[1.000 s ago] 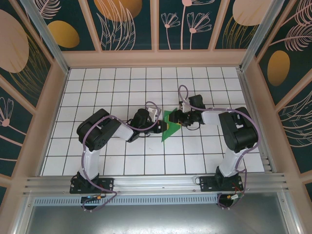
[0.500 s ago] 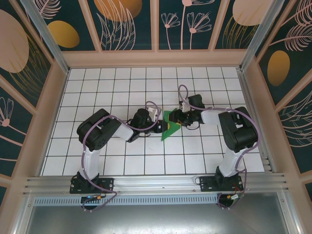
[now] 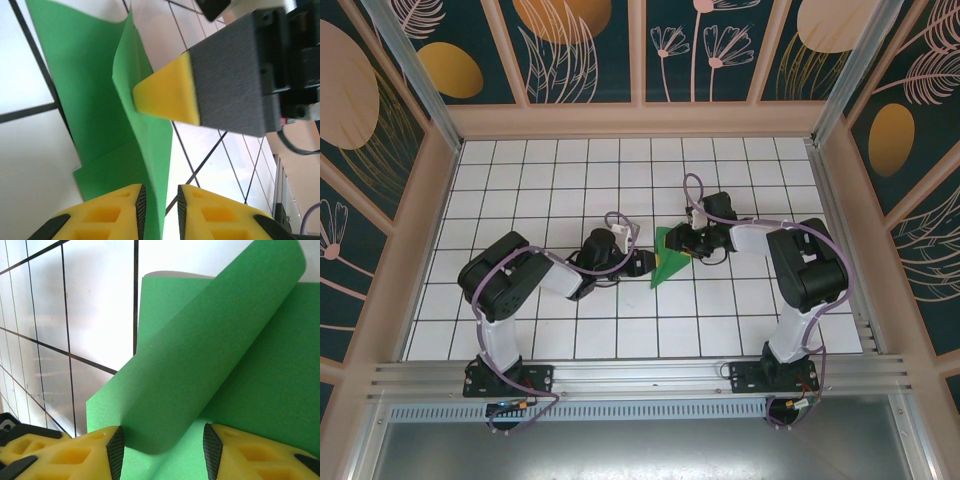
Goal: Fold a paper plane with a square sheet of paper (pick it up from the middle)
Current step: Fourth fold the wing at the center of the table.
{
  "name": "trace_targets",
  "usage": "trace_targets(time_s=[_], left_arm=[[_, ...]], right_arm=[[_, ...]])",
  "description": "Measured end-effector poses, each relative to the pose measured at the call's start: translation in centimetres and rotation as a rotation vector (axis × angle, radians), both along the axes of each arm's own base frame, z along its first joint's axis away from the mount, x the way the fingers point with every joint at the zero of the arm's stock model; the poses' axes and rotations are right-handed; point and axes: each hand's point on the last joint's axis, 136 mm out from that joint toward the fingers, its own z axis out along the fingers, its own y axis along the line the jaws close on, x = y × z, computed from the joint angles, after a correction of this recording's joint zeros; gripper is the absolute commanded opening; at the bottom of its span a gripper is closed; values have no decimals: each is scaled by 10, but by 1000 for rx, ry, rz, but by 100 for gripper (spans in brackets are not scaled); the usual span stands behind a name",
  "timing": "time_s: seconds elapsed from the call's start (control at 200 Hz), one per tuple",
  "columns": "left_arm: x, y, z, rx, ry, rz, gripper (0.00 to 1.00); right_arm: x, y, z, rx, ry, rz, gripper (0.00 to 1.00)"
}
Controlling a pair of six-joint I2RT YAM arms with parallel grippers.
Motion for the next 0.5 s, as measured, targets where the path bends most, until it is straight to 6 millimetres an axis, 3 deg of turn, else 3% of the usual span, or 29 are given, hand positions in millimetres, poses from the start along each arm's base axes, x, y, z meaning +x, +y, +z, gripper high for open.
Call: trace_targets(time_s=[0.5], left_arm=[[7, -5, 12, -53, -2, 20, 30]], right_arm=[[2, 1, -1, -21, 19, -19, 51]])
